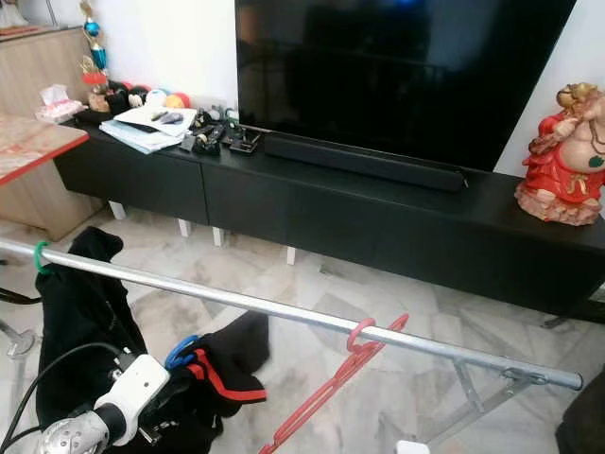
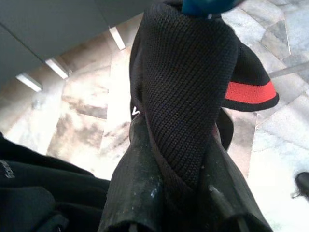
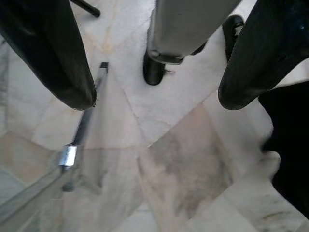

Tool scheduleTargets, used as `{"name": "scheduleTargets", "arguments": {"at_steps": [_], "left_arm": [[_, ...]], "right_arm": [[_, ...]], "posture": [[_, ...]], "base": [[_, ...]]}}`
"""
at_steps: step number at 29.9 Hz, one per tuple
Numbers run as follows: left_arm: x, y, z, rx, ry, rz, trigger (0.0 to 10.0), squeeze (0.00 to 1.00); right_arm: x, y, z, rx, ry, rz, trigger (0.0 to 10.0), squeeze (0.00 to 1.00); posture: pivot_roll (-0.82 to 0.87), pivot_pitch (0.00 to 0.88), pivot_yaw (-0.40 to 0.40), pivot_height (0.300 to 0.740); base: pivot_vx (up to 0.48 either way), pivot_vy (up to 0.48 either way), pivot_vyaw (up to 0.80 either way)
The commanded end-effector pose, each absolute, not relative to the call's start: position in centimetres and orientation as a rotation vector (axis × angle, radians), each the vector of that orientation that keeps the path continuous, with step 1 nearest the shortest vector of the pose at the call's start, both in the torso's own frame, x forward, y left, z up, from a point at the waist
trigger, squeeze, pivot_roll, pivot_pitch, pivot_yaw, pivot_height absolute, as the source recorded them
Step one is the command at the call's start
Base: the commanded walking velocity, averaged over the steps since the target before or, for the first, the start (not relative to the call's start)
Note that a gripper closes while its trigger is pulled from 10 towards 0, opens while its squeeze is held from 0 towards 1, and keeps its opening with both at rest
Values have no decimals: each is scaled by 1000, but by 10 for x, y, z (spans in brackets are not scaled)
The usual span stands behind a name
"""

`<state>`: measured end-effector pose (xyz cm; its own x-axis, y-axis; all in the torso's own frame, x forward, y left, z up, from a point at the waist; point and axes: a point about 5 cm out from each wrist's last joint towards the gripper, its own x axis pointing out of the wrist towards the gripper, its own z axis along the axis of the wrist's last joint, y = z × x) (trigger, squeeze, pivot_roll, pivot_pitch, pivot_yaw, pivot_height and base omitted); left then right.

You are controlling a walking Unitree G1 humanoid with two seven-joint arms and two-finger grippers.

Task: Hang hanger

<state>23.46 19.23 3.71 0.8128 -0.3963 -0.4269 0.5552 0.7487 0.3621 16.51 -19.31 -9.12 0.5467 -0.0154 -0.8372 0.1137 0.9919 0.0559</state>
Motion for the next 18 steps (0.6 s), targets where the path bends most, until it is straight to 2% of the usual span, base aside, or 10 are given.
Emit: {"name": "scheduleTargets", "arguments": {"at_steps": [1,3,11,18], "left_arm": [[244,187,52,537,257,-521,10000,0],[254,187,63,458,202,-446,10000,0],[270,192,75,351,163,-307,10000,0],[279,197,81,299,159,-233,10000,0]], "right_arm": [[168,-189,-90,100,985,-73,10000,0],[170,-182,-91,101,984,-64,10000,0],[175,-178,-89,100,975,-61,10000,0],[175,-200,-86,90,968,-81,10000,0]], "posture": [[114,0,-45,740],[117,0,-50,740],[115,0,-50,740],[116,0,-52,740]], "base": [[0,0,0],[0,0,0],[0,0,0],[0,0,0]]}}
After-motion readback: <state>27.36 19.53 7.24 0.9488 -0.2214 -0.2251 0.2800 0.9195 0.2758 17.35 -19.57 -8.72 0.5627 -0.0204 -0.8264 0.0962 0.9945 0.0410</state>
